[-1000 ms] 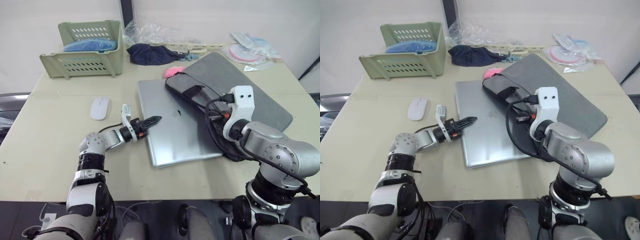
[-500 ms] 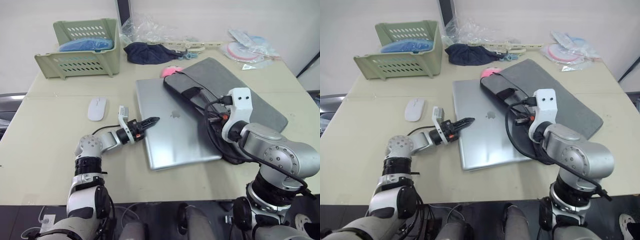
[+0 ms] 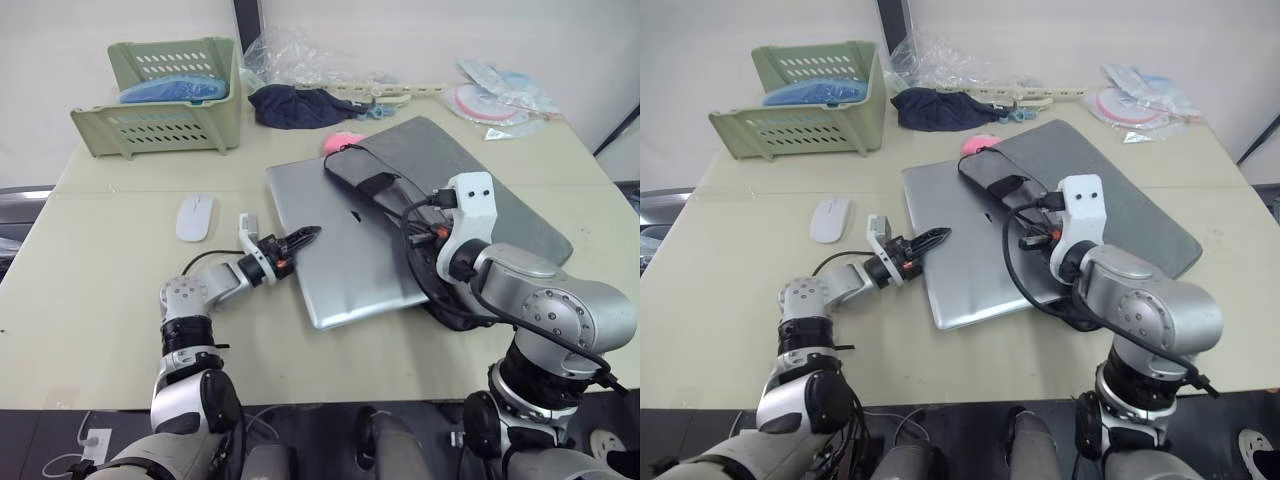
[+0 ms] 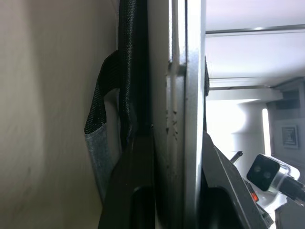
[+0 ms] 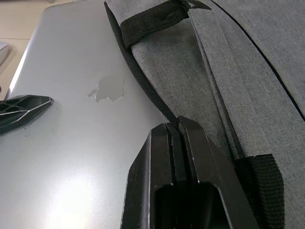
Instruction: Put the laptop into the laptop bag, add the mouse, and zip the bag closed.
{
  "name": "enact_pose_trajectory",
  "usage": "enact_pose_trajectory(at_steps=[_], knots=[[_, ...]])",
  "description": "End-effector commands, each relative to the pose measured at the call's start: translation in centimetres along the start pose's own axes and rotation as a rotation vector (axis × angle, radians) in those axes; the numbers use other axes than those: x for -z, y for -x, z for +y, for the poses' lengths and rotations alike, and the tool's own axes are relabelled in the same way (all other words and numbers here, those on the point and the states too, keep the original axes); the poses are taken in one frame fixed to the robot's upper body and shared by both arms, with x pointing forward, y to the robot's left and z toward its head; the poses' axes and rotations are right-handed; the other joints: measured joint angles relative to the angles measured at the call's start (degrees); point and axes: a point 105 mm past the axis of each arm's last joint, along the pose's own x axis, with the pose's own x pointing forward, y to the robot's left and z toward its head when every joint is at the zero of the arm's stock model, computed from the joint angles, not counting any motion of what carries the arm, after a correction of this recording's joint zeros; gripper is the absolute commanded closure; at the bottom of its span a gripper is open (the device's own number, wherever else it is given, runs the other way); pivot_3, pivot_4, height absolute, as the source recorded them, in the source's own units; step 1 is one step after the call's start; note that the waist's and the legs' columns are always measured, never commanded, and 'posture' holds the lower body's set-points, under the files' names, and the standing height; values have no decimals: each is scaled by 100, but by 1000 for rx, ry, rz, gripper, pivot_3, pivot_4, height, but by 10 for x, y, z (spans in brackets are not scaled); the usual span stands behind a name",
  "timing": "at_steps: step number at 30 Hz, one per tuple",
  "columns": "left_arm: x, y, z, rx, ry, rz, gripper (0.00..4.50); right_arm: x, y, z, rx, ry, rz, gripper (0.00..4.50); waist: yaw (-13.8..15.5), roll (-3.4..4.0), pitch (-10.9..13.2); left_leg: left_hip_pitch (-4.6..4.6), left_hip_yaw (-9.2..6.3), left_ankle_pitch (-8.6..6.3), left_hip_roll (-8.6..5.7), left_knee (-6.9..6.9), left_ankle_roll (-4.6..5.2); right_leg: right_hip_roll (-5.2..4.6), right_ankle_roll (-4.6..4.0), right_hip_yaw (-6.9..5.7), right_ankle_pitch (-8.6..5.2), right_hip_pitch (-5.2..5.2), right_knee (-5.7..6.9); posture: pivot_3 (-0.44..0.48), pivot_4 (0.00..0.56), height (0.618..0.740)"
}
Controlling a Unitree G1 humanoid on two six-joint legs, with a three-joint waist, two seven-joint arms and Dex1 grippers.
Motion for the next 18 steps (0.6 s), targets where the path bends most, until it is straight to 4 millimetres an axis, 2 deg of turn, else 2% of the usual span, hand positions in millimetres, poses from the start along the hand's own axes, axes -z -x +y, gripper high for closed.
enact_pose_trajectory(at_steps=[1, 13, 18], knots=[[3, -4, -9, 90, 38, -29, 3987, -6, 3, 3, 1, 5, -28, 4484, 9, 0, 0, -1, 0, 0, 0, 0, 0, 0, 0, 0, 0, 0, 0, 0, 150, 740], [12, -38, -9, 71, 31, -46, 3987, -6, 0, 14, -32, -17, -38, 4484, 154, 0, 0, -1, 0, 0, -2, 3, 0, -1, 0, 1, 0, 3, -3, 0, 150, 740], [28, -52, -10, 77, 35, 8, 3987, -9, -1, 21, -49, -34, -52, 4484, 201, 1, -1, -1, -2, 1, -5, 5, 2, -2, 0, 0, 0, 10, -8, 0, 150, 740]])
